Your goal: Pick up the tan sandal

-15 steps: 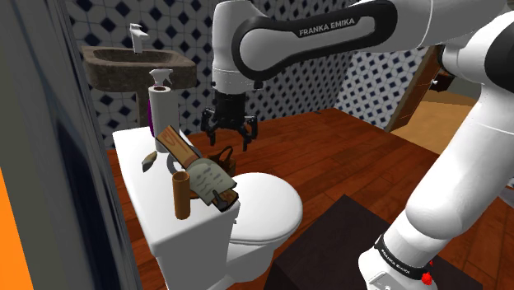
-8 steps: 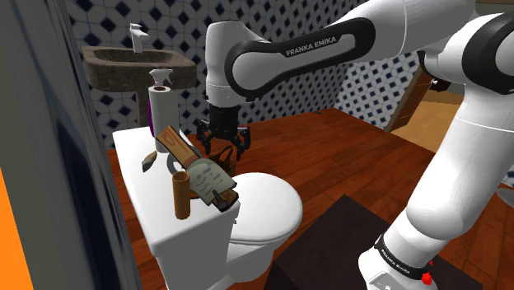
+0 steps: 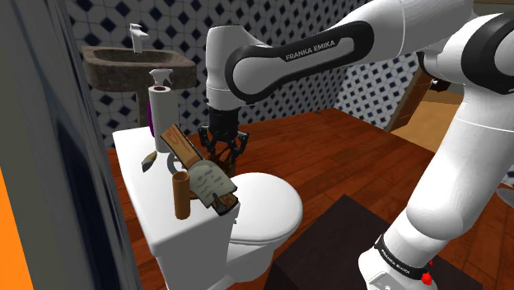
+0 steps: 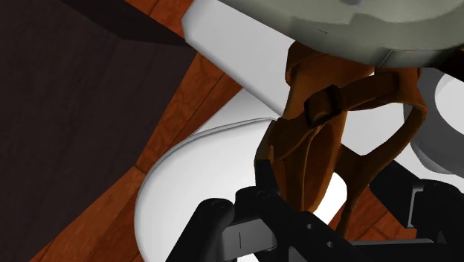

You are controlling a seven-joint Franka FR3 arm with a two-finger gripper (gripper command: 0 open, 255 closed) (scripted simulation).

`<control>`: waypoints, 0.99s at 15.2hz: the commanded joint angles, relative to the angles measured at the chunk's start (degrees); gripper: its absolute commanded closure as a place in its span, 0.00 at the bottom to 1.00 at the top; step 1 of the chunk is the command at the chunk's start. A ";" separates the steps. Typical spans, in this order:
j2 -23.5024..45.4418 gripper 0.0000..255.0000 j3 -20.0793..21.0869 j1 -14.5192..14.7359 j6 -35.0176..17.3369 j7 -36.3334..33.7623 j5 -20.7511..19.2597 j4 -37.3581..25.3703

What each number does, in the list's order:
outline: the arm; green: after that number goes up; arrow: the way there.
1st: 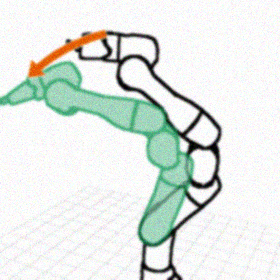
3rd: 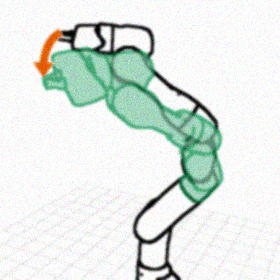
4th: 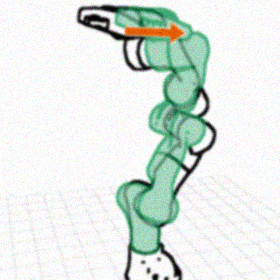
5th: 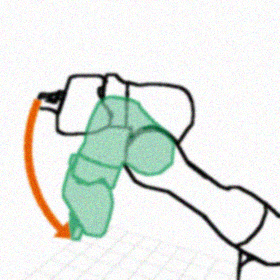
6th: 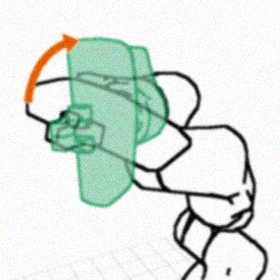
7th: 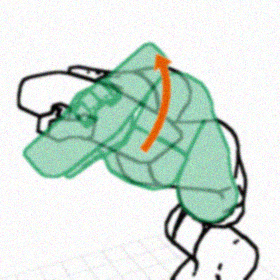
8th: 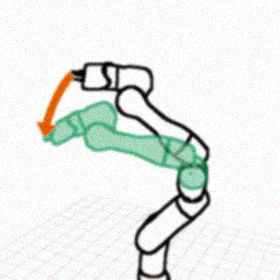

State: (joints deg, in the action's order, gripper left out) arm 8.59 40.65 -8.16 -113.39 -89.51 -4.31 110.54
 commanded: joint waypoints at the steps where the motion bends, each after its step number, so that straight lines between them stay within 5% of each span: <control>1: 0.10 1.00 0.02 0.03 -0.03 -0.02 0.01 0.15; 15: -2.21 1.00 0.28 -0.34 8.12 1.07 1.75 -6.27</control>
State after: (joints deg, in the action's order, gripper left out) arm 6.64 40.94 -8.44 -105.95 -88.57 -2.73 104.77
